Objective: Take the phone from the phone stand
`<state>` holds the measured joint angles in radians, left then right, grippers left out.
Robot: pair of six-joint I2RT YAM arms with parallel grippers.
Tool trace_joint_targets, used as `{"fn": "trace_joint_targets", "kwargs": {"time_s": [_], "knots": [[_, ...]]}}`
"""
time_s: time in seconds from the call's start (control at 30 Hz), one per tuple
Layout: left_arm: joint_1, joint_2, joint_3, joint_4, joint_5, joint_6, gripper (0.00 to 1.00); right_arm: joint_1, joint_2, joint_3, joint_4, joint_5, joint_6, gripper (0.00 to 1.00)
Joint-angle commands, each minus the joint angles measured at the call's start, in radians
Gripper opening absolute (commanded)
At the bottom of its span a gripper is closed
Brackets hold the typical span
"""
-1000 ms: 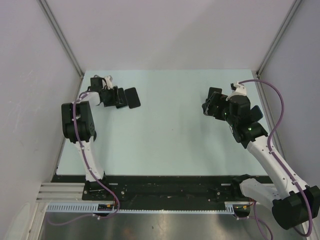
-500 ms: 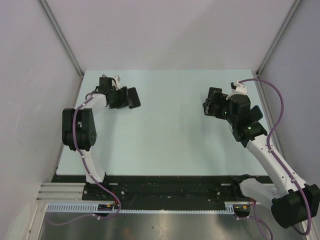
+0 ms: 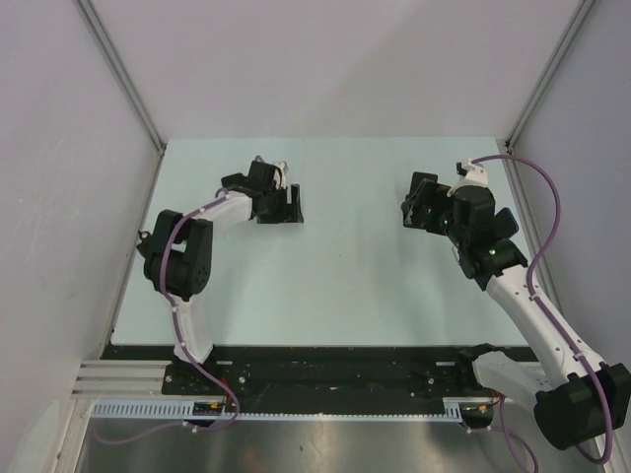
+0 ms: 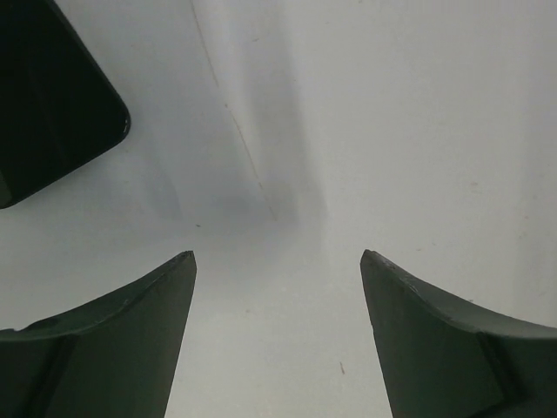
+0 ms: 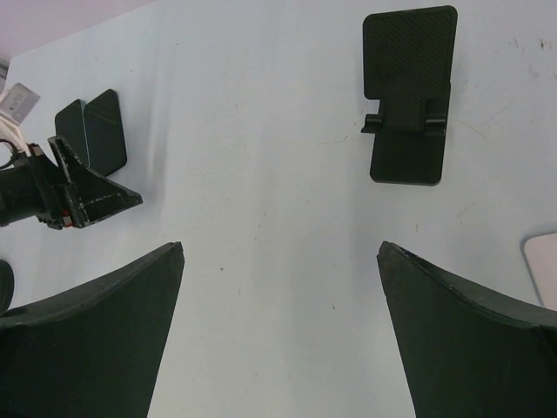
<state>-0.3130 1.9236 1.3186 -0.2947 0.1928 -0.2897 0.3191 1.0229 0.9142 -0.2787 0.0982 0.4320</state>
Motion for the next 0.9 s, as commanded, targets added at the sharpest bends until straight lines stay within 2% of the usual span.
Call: {"fn": "trace_joint_targets", "kwargs": {"time_s": [0.0,0.43,0.87], "knots": [[0.003,0.051,0.051,0.022,-0.064,-0.023,0.82,-0.006,-0.009,0.002,0.009,0.024,-0.016,0.99],[0.054,0.173,0.168,0.020,-0.098,-0.023,0.83,-0.011,-0.020,0.002,-0.013,0.037,-0.019,1.00],[0.072,0.201,0.217,0.019,-0.078,-0.016,0.86,-0.012,-0.004,-0.006,0.006,0.031,-0.021,1.00]]}}
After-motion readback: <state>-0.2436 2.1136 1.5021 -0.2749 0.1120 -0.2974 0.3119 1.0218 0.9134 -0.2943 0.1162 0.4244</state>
